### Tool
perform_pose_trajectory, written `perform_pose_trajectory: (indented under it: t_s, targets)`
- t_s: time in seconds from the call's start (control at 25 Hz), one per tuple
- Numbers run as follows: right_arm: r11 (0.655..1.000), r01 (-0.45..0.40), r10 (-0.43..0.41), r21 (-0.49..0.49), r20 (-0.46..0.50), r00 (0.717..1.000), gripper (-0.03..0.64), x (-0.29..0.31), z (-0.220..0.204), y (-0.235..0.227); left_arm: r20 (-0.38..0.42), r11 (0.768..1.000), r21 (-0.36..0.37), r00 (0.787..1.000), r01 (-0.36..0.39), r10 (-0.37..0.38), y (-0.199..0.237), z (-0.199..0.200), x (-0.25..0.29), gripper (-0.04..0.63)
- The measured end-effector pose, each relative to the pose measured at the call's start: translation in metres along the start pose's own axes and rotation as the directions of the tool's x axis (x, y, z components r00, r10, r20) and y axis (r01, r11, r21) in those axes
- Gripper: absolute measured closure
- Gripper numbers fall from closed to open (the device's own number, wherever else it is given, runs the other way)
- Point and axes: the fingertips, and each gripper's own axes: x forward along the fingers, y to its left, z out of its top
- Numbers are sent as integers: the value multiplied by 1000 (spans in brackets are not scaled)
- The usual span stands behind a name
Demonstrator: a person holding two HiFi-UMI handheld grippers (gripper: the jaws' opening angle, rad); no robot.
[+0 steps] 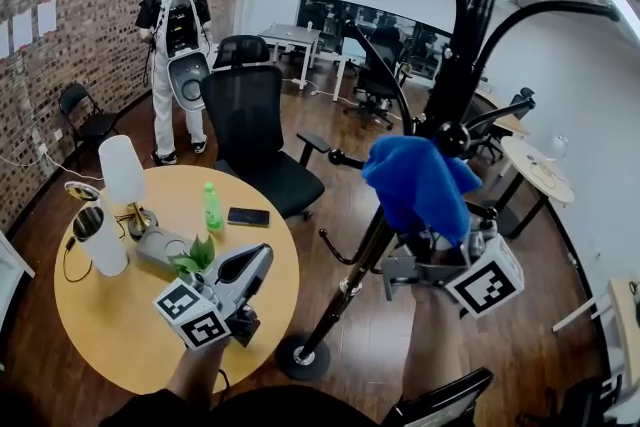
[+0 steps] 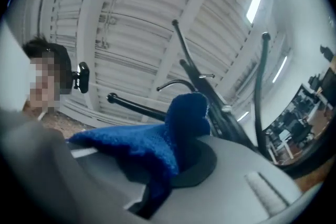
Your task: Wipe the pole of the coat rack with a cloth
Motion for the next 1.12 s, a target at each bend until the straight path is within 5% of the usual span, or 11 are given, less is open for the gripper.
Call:
perform_pose_trajectory:
  t_s: [0.28,0.56,0.76,1.0,1.12]
  targets:
    - [979,203,-201,21,-77,977,595,-56,-52,-64,-32,1000,-20,999,7,-8,-1,-21,13,595]
    - [939,322,-295,122,-200,935,594,-120,-129,-96,-70,998,-56,997,28,-32,2,-43,22,595]
    - [909,403,-345,109,-348,872,595,-169,-190,-109,-83,997,-67,996,40,-45,-5,-48,26,595]
    - [870,487,-369,81,-547,751,595,-229,-264,-122,-93,997,-73,995,38,-45,-13,-53,24,595]
    - [880,456,-290,136,-607,740,595,-229,-287,-102,-92,996,-76,994,44,-51,-16,-54,21,595]
